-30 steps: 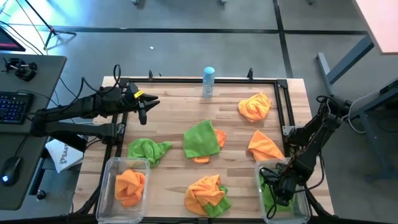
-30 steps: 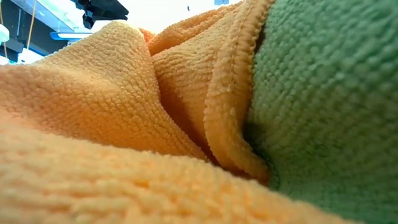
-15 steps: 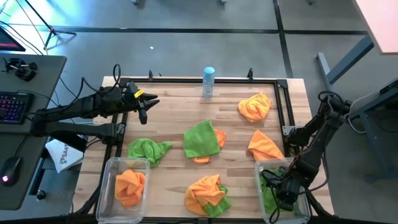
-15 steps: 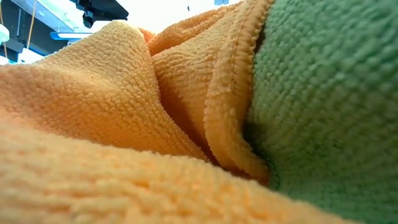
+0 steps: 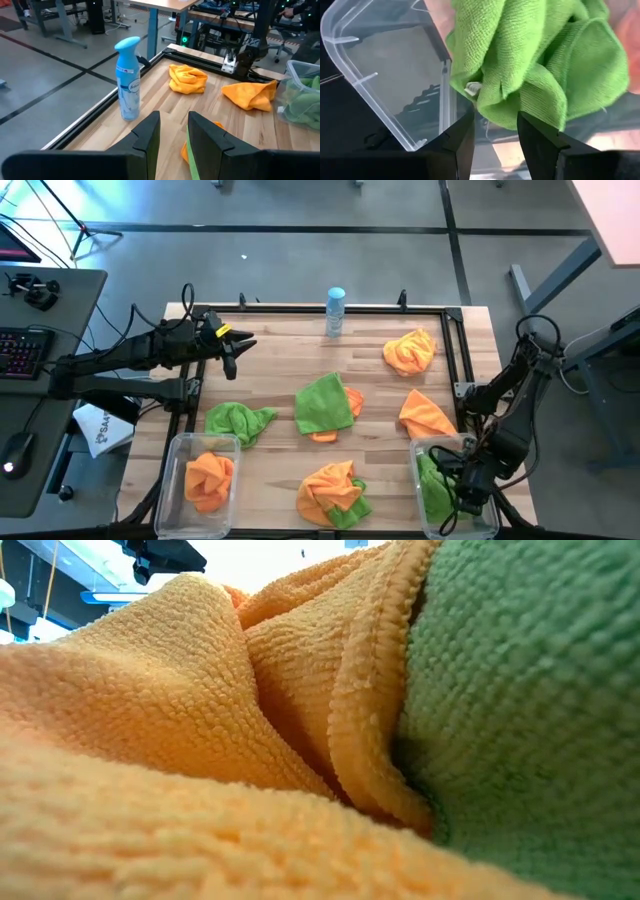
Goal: Sort microfiber towel by color & place in baskets
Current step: Put the orange microfiber cloth into the left transparent bin
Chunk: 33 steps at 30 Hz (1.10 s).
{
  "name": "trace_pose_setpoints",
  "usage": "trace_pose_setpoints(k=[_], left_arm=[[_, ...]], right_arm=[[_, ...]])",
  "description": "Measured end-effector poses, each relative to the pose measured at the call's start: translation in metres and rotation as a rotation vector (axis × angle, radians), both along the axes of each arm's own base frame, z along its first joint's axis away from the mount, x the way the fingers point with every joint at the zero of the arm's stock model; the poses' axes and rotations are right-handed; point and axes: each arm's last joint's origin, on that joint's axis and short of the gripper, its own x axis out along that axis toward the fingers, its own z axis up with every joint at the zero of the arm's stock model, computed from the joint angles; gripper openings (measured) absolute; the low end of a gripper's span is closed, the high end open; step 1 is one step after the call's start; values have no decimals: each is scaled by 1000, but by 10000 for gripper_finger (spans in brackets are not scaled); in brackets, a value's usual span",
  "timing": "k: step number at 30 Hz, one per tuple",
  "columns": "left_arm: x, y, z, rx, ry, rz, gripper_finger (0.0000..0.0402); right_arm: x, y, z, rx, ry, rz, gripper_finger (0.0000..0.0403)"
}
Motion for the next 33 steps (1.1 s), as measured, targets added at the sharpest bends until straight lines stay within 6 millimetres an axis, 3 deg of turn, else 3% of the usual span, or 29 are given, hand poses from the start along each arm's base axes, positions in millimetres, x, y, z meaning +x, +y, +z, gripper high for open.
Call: trace_pose_setpoints(k=[7,11,14,19,26,33], left_arm=[[0,0,0,-2,0,-6,90],[0,0,0,-2,0,-6,90],[1,0,0,-3,3,-7,90],[9,1,-5,-8,36,-7,90],[24,3,-13,-29,90,-37,90],[40,-3,-12,10,57,-100,90]], right_arm=[[-4,-13,31,-127,-24,-106,142],[-5,-26,51,-284,-180,-151,136],[1,-36,57,-421,-362,-169,103],[22,-54,50,-620,-506,-146,11],[53,-81,34,-826,-616,-173,3],[78,-111,16,-757,-766,-162,1]])
